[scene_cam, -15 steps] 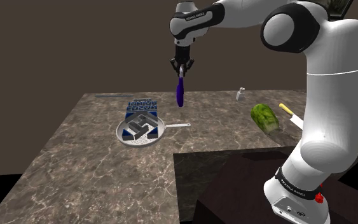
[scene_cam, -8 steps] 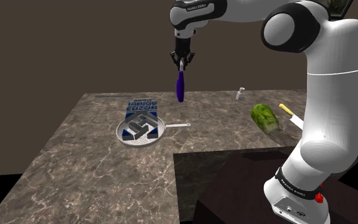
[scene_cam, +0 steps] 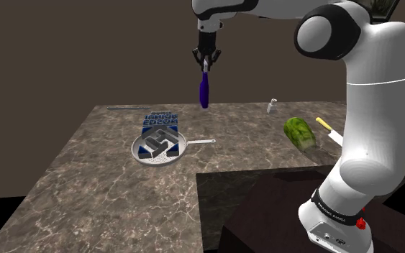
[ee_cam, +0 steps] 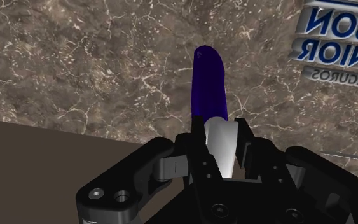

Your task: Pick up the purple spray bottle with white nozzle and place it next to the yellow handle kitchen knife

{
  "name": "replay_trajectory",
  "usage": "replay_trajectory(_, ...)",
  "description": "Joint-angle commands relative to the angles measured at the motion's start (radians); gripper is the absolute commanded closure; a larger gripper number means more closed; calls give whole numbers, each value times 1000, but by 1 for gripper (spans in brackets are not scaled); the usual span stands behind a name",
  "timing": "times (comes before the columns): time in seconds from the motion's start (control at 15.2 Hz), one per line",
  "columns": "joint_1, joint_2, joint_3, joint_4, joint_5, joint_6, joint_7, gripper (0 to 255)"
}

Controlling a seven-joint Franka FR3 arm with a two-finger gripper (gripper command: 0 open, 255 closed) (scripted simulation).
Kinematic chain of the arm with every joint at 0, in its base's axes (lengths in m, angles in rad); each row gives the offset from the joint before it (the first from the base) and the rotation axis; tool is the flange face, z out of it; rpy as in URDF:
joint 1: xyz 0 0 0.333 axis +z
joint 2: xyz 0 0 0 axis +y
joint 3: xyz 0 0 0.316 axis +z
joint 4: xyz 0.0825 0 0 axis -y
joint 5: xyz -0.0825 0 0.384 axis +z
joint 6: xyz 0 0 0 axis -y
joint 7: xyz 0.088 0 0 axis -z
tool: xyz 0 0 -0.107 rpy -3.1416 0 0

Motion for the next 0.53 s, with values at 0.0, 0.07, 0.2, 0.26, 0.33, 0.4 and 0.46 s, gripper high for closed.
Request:
replay_trajectory(0.0,-1,2,0,25,0,-23,-1,255)
replay_trajectory(0.07,-12,-29,-6,-22,0,-7,-18,255)
replay_trajectory(0.2,-32,-85,-17,-105,0,21,-51,255)
replay_trajectory(0.26,-43,-110,-22,-142,-1,32,-69,255)
replay_trajectory(0.33,-53,-134,-29,-177,-1,43,-86,255)
replay_trajectory(0.4,-64,-157,-35,-209,-1,53,-104,255)
replay_trajectory(0.46,-75,-179,-42,-240,-2,62,-122,255)
